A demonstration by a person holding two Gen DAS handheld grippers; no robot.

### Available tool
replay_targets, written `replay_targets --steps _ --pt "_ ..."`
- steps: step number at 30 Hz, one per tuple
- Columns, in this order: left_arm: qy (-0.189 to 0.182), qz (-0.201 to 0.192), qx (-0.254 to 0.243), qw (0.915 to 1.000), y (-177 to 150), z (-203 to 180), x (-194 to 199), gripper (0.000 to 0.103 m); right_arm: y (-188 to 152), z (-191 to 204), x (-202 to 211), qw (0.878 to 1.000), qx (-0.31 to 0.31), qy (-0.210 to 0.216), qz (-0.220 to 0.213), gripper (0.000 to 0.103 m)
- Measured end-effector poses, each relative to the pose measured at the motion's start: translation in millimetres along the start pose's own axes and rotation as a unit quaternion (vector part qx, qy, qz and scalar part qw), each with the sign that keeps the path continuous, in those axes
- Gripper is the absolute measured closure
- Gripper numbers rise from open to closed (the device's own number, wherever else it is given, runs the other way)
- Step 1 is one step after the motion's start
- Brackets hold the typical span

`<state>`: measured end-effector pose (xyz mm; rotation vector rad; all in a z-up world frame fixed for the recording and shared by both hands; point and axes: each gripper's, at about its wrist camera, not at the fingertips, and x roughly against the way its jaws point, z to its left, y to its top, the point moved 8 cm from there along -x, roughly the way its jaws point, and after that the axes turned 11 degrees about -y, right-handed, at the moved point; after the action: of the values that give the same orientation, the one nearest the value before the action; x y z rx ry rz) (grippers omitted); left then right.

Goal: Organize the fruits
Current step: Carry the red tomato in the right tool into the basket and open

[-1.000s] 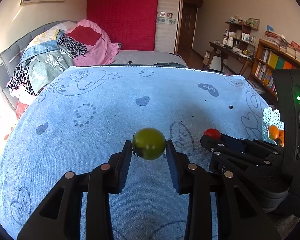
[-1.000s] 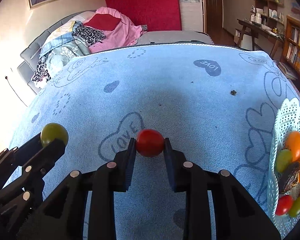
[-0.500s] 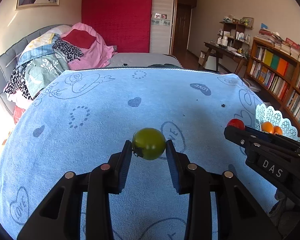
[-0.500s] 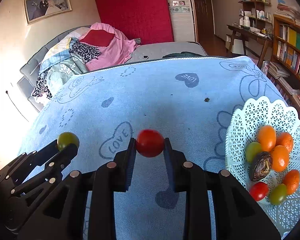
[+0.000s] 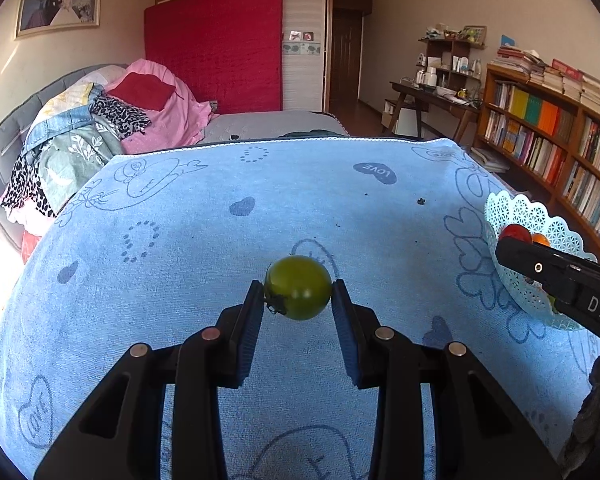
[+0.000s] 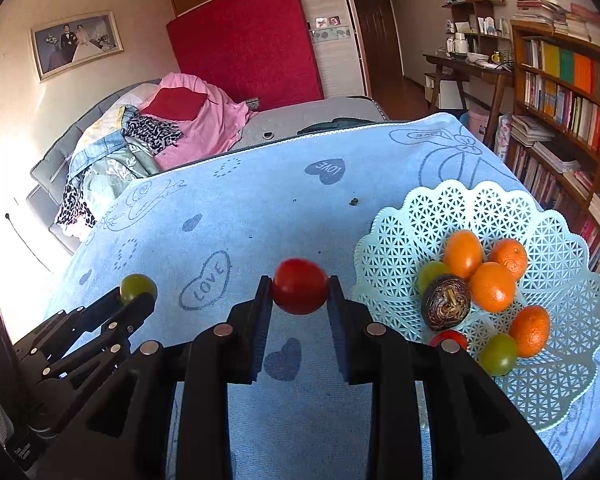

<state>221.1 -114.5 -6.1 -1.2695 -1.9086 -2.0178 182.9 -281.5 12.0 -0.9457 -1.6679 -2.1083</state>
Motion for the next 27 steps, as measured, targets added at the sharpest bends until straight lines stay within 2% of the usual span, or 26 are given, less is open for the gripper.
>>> replay_targets --steps 12,19,27 --pt "-0.011 0.0 -0.029 0.9995 1.1 -26.4 2.8 0.068 -10.1 -53.9 22.0 0.999 -0.044 -0.026 -0.01 0.075" --pt "-0.041 0.006 -0.018 0.999 4.8 -44.1 7.6 0.068 -16.5 -99.0 37.0 0.995 -0.081 -0.048 -0.018 0.075" --pt "-0.066 -0.002 -0.04 0.997 16.3 -83.6 14.7 0.068 -19.6 -126.5 48.7 0.993 -0.101 -0.057 -0.031 0.075"
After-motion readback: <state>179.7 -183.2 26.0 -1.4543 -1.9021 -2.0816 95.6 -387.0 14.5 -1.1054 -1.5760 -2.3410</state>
